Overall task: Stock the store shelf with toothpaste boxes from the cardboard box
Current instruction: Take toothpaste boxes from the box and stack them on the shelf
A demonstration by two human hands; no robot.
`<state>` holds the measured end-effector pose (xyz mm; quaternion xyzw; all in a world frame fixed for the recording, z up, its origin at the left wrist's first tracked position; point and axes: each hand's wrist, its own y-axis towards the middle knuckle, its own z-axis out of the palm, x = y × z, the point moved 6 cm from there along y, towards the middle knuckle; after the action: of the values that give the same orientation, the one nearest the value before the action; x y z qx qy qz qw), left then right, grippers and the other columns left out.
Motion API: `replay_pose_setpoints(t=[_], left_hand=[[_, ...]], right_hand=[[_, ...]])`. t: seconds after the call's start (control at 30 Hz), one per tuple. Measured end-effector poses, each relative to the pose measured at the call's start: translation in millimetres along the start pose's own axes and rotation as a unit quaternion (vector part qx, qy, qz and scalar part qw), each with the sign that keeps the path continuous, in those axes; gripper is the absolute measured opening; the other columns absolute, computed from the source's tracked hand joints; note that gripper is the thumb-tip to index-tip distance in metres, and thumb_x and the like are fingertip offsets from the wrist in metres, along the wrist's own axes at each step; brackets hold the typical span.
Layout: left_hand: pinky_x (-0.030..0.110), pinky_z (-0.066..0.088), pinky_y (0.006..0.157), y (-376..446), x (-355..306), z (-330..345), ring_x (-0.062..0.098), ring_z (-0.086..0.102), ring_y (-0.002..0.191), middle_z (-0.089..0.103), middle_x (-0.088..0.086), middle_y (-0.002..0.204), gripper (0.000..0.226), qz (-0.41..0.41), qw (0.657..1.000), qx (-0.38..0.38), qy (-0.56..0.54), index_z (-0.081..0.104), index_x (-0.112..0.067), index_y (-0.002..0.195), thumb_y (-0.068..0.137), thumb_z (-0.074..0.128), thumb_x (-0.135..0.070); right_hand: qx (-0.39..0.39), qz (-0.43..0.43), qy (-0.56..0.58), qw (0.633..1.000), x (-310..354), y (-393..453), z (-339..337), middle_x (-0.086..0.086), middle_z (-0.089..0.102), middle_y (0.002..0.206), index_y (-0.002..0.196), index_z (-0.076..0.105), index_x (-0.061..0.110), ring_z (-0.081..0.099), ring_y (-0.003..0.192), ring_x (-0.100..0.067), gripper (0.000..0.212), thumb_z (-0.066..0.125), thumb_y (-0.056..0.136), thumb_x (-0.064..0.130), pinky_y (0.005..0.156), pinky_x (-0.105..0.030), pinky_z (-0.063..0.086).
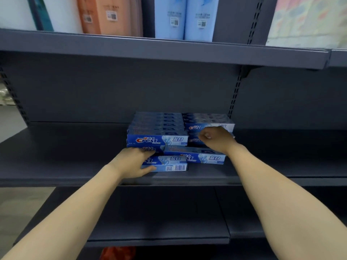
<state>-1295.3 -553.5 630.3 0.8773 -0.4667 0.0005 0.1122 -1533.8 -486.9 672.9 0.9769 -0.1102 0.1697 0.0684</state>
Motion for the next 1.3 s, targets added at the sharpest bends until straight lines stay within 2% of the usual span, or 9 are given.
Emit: replay_pose_setpoints(t=[0.13, 0.27, 0.5, 0.63, 0.77, 0.87, 1.0, 1.1, 1.3], left_hand=[[0.033, 0.051, 0.088, -1.1, 2.2, -4.0, 0.021, 0.058, 0.113, 0.061, -0.001, 0.126, 0.059, -0.001, 0.999, -0.036, 0.002, 0.055, -0.017, 0.130, 0.082, 0.062, -0.050], [0.036, 0.056, 0.070, 4.5, -6.7, -7.2, 0.026, 0.070, 0.077, 0.072, 0.003, 0.090, 0.057, 0.015, 0.996, -0.079, 0.035, 0.074, -0.010, 0.098, 0.053, 0.088, -0.041], [0.031, 0.054, 0.067, 27.4, -50.6, -22.4, 0.024, 0.068, 0.072, 0.071, 0.004, 0.084, 0.050, 0.001, 0.987, -0.161, -0.004, 0.070, -0.009, 0.085, 0.046, 0.092, -0.032], [0.031, 0.053, 0.063, 40.9, -72.6, -24.9, 0.024, 0.068, 0.069, 0.069, 0.005, 0.076, 0.053, -0.009, 0.986, -0.166, -0.008, 0.065, -0.009, 0.081, 0.042, 0.093, -0.031], [0.028, 0.054, 0.061, 57.5, -85.8, -35.3, 0.023, 0.068, 0.066, 0.069, 0.004, 0.074, 0.056, -0.007, 0.984, -0.178, -0.001, 0.066, -0.009, 0.079, 0.035, 0.094, -0.030], [0.032, 0.056, 0.066, 70.1, -90.4, -36.5, 0.027, 0.070, 0.075, 0.072, 0.008, 0.083, 0.057, -0.011, 0.986, -0.168, -0.013, 0.069, -0.006, 0.088, 0.041, 0.094, -0.025], [0.033, 0.031, 0.106, 83.4, -96.0, -21.1, 0.025, 0.047, 0.126, 0.051, 0.006, 0.137, 0.050, 0.000, 0.993, -0.115, -0.023, 0.046, -0.011, 0.135, 0.089, 0.061, -0.024], [0.029, 0.019, 0.109, 89.8, -96.8, -12.4, 0.018, 0.032, 0.135, 0.037, -0.001, 0.147, 0.054, 0.005, 0.996, -0.085, -0.005, 0.035, -0.017, 0.142, 0.093, 0.054, -0.027], [0.028, 0.018, 0.110, 93.8, -94.2, -9.9, 0.018, 0.028, 0.137, 0.033, 0.000, 0.149, 0.057, 0.009, 0.996, -0.093, 0.003, 0.033, -0.016, 0.142, 0.092, 0.055, -0.027]], right_hand=[[-0.054, -0.014, -0.012, 0.998, 9.4, 4.6, 2.6, -0.002, 0.068, 0.101, 0.099, 0.065, 0.015, 0.061, 0.095, -0.022, 0.027, 0.049, 0.094, 0.036, 0.082, -0.035, 0.052], [-0.068, -0.038, -0.058, 0.995, 19.7, 2.2, 9.3, -0.002, 0.067, 0.090, 0.090, 0.061, 0.013, 0.060, 0.087, -0.022, 0.032, 0.050, 0.091, 0.043, 0.074, -0.033, 0.050], [-0.085, -0.079, -0.072, 0.991, 22.5, -9.6, 10.5, 0.004, 0.067, 0.086, 0.087, 0.061, 0.019, 0.059, 0.082, -0.019, 0.033, 0.052, 0.088, 0.051, 0.064, -0.028, 0.041], [-0.073, -0.083, -0.084, 0.990, 6.7, -22.7, 5.9, 0.004, 0.068, 0.103, 0.106, 0.061, 0.021, 0.062, 0.095, -0.020, 0.044, 0.051, 0.086, 0.059, 0.078, -0.033, 0.050], [-0.083, -0.070, -0.115, 0.987, -9.8, -33.0, -5.7, 0.002, 0.060, 0.126, 0.130, 0.051, 0.023, 0.057, 0.113, -0.021, 0.054, 0.052, 0.088, 0.055, 0.088, -0.031, 0.047], [-0.098, -0.058, -0.111, 0.987, -20.0, -34.3, -12.5, -0.001, 0.059, 0.125, 0.131, 0.050, 0.022, 0.055, 0.113, -0.021, 0.053, 0.052, 0.089, 0.053, 0.087, -0.031, 0.047], [-0.051, -0.031, -0.132, 0.989, -35.6, -32.3, -7.1, -0.003, 0.051, 0.134, 0.138, 0.044, 0.021, 0.049, 0.121, -0.023, 0.053, 0.050, 0.092, 0.047, 0.091, -0.033, 0.047], [-0.032, -0.020, -0.129, 0.991, -46.4, -32.0, 0.6, -0.002, 0.042, 0.145, 0.143, 0.038, 0.022, 0.042, 0.130, -0.022, 0.053, 0.047, 0.095, 0.044, 0.097, -0.033, 0.044], [-0.058, -0.053, -0.140, 0.987, -47.4, -39.1, 16.1, 0.000, 0.015, 0.158, 0.151, 0.011, 0.026, 0.021, 0.143, -0.022, 0.077, 0.056, 0.090, 0.041, 0.110, -0.037, 0.031]])
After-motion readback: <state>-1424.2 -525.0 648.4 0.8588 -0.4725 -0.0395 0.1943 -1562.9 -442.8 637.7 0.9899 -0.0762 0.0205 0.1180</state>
